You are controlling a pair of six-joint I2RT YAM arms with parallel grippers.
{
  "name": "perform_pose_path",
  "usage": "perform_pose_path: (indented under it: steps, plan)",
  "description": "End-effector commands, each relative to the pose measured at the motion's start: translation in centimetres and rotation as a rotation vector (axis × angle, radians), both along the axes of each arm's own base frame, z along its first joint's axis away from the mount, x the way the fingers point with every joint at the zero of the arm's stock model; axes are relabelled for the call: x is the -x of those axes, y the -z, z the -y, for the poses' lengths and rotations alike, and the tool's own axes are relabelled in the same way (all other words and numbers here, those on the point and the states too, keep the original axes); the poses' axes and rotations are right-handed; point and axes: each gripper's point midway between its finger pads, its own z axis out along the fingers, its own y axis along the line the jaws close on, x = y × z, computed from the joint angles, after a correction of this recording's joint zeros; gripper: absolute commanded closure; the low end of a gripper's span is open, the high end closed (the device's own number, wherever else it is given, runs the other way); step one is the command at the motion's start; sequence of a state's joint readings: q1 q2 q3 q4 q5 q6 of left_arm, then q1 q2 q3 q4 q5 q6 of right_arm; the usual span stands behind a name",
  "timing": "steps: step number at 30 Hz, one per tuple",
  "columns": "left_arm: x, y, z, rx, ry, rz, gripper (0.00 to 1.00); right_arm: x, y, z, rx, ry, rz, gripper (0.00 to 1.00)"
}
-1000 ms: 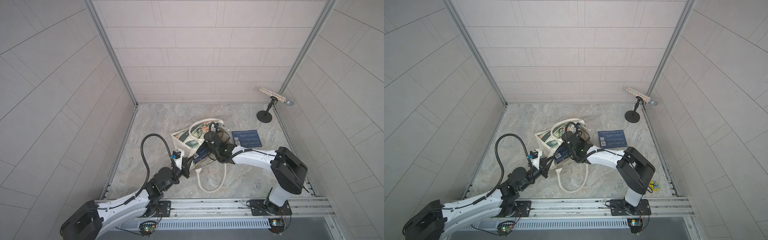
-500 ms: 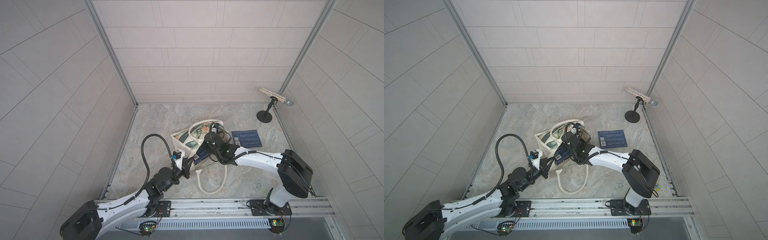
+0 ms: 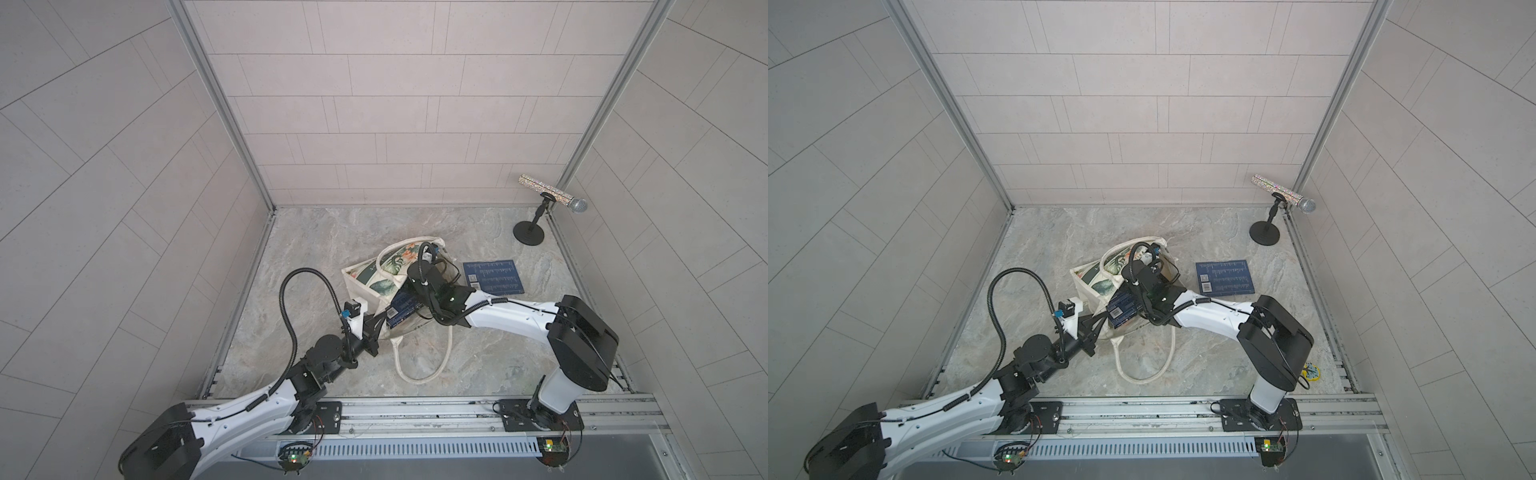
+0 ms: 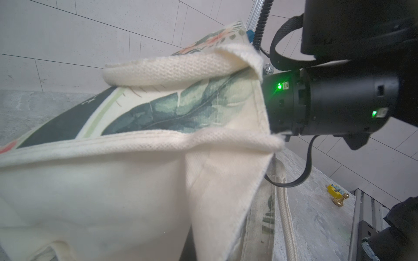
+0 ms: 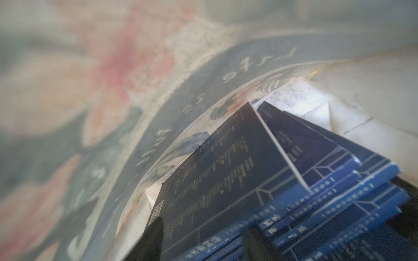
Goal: Take out the books from the canvas bag
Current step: Pick up the book from the canvas bag.
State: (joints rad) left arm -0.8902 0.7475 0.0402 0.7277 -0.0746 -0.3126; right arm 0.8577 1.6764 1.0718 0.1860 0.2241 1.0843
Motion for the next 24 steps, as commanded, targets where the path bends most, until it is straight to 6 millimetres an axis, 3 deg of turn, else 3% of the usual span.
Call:
perform_pose_path:
  steps: [1,6,9,14,17,20,24]
  plan:
    - [1.4,-1.4,1.9,0.021,0.12,0.04,1.0,-2.8,-3.2,1.4,-0.038,0.087,0.067,0.58]
    - [1.5,-1.5,2.0,0.023,0.129,0.046,1.0,-3.2,-1.7,1.4,-0.02,0.085,0.035,0.67]
    - [1.4,-1.4,1.9,0.018,0.126,0.045,1.0,-3.7,-0.2,1.7,-0.018,0.107,0.005,0.6]
    - [1.5,-1.3,1.9,0.013,0.128,0.043,1.0,-4.9,-0.5,1.5,-0.007,0.106,0.053,0.65]
    - [1.5,-1.3,2.0,0.012,0.129,0.043,1.0,-5.6,0.0,1.6,0.005,0.111,0.066,0.57]
    - [1.3,-1.3,1.8,0.011,0.118,0.042,1.0,-5.7,1.0,1.6,0.001,0.096,0.039,0.69]
    - [1.0,-1.1,1.7,0.007,0.095,0.023,1.0,-5.4,0.0,1.2,0.026,0.044,0.063,0.82]
